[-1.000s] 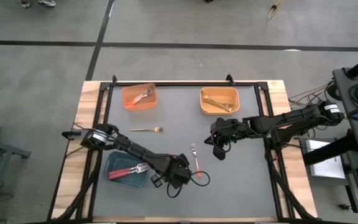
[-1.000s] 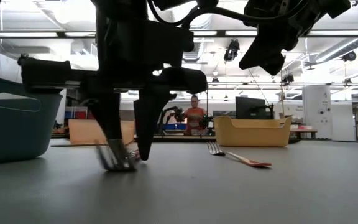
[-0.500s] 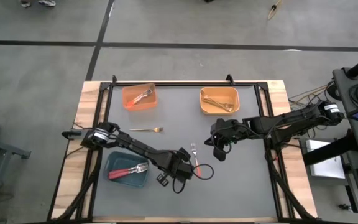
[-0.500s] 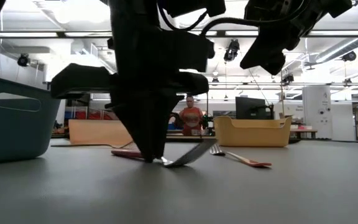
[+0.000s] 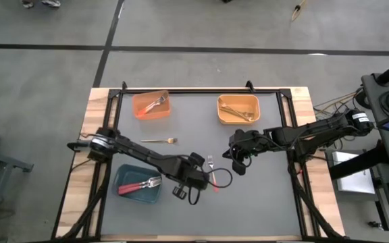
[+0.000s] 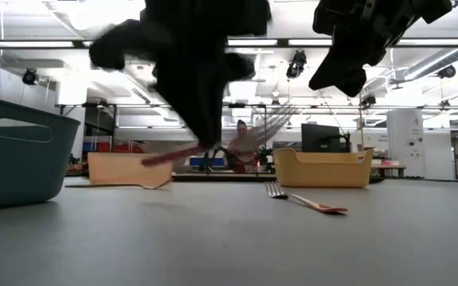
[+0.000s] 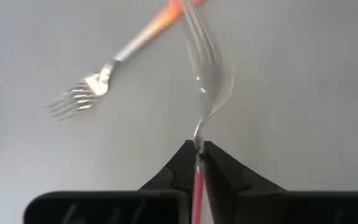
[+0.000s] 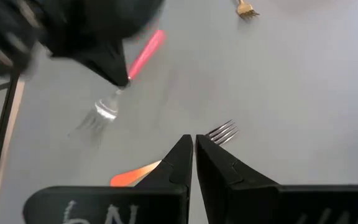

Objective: Sort silverware by color (type)
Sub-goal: Put the pink fork into the blue bin

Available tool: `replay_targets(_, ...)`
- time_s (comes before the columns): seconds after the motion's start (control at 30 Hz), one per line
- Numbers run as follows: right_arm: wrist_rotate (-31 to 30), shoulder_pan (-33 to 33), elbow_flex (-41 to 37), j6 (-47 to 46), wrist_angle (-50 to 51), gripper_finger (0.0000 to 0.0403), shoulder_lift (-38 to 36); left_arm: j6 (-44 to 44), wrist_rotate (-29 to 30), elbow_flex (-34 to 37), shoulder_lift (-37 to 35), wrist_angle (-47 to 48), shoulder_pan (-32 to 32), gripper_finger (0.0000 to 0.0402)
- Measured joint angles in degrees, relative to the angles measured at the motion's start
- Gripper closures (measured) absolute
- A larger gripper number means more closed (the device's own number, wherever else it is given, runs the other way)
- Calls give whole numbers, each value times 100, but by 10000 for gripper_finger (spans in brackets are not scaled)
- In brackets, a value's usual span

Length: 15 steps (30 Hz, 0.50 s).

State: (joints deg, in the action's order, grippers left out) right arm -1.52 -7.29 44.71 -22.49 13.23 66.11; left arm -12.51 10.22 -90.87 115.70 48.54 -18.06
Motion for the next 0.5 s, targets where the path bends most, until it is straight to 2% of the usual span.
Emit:
replay_targets(0.17,0,0,0,-1,-4,390,0,213,272,0,-767,314,0,400)
replay_targets(0.33,-7,2,0,1,-26,390,0,1097,277,-2,-1630,710,-4,399)
replay_targets(0.5,-15,2,0,10,-27,390,0,1820,284,-7,-2149,1001,-135,400)
